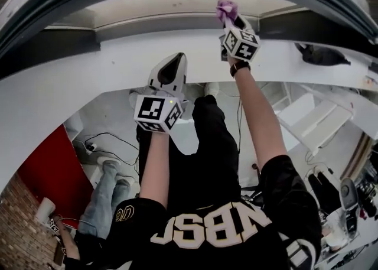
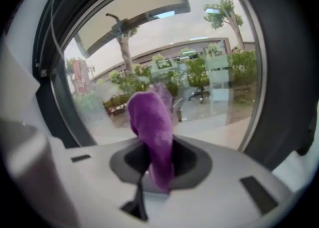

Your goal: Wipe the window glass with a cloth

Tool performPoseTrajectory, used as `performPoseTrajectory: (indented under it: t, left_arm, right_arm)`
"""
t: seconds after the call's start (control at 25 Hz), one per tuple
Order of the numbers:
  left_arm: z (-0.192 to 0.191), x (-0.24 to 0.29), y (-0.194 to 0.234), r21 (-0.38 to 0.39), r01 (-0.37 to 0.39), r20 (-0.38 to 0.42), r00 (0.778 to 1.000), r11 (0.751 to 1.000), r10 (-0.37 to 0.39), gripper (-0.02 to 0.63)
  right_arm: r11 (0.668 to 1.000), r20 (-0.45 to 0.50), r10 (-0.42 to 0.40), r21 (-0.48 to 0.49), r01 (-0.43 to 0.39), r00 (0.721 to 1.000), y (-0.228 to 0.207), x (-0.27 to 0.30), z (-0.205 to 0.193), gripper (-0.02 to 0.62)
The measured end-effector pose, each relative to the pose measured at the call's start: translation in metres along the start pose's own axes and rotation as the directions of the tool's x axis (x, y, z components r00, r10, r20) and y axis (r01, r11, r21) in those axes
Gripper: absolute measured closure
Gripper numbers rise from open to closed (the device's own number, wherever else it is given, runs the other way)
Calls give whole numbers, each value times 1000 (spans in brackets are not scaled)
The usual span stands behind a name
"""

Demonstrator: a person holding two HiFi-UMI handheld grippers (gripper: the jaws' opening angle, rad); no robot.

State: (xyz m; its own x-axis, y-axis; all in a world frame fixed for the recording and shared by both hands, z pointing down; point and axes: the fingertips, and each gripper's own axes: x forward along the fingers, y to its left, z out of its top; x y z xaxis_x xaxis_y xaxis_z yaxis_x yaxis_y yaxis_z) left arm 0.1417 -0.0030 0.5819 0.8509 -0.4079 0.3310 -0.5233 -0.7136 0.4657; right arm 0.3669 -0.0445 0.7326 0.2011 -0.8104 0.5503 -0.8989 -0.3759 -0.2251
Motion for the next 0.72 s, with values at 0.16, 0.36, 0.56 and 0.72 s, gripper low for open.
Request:
performPoseTrajectory:
  t: [0.16,0.36,0.56,0.72]
  left_arm:
    - [-17,47,-42,-23,32,3,999,999,-32,583]
    - [-26,72,-68,-41,34,16,999,999,-34,583]
    - [-14,53,-47,-42,1,27,1000,999,0,583]
    - [1,7,9,-58,-67,37,997,996,69,583]
  right_arm:
    - [993,-26,-117,1,117,993,-105,-14,7,505]
    - [965,5,-195,177,191,981,-166,-26,11,505]
    - [945,-23,-213,247,212,977,-144,-22,-5,505]
    - [972,-57,-99,207,109,993,-48,-10,-31,505]
